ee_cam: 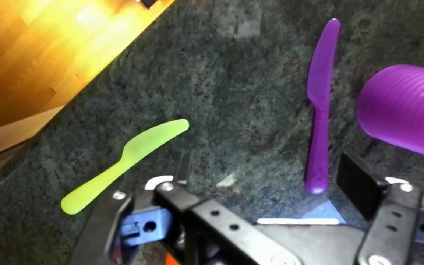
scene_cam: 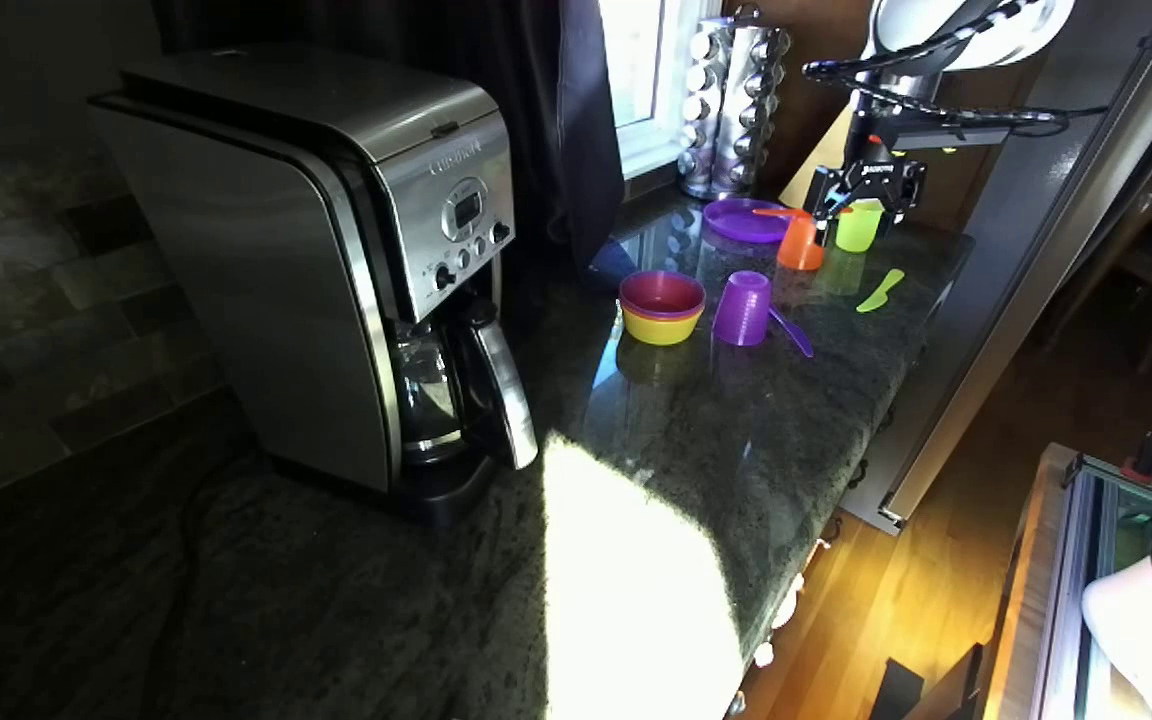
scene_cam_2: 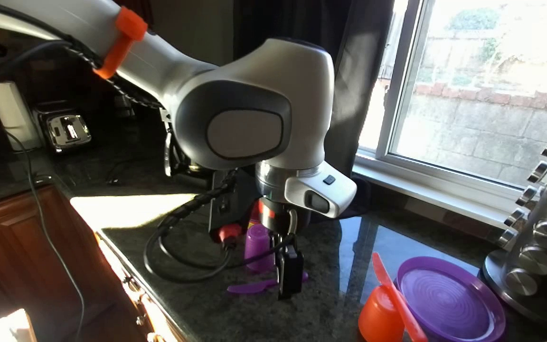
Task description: Pick up the purple knife and put it on top of the purple cup
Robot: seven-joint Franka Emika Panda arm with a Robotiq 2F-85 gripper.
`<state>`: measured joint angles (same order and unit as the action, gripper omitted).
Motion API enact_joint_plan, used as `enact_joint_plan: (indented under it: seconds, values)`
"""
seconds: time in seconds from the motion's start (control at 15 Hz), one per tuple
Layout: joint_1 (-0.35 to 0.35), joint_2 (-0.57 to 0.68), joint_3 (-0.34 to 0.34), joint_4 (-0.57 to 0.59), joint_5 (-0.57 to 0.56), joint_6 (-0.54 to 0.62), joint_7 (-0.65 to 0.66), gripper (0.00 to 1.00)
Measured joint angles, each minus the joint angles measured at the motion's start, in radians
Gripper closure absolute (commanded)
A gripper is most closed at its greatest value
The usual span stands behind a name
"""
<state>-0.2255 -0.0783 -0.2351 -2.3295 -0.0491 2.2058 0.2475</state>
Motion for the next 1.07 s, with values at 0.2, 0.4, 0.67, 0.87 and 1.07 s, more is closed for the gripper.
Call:
enact_joint_plan:
  seconds: [0.2,0.4,0.67,0.87,1.07]
  values:
    - [0.004,0.101,0.015,0.092,0.006,-0.098,0.115,0.00]
    - [0.004,0.193,0.016,0.173,0.087,-0.191,0.127,0.00]
    - [-0.012,0.282,0.016,0.239,0.266,-0.227,0.048,0.02]
    - [-0.030,0.320,0.016,0.262,0.367,-0.227,-0.024,0.07]
    - [-0.042,0.343,0.016,0.279,0.410,-0.227,-0.060,0.07]
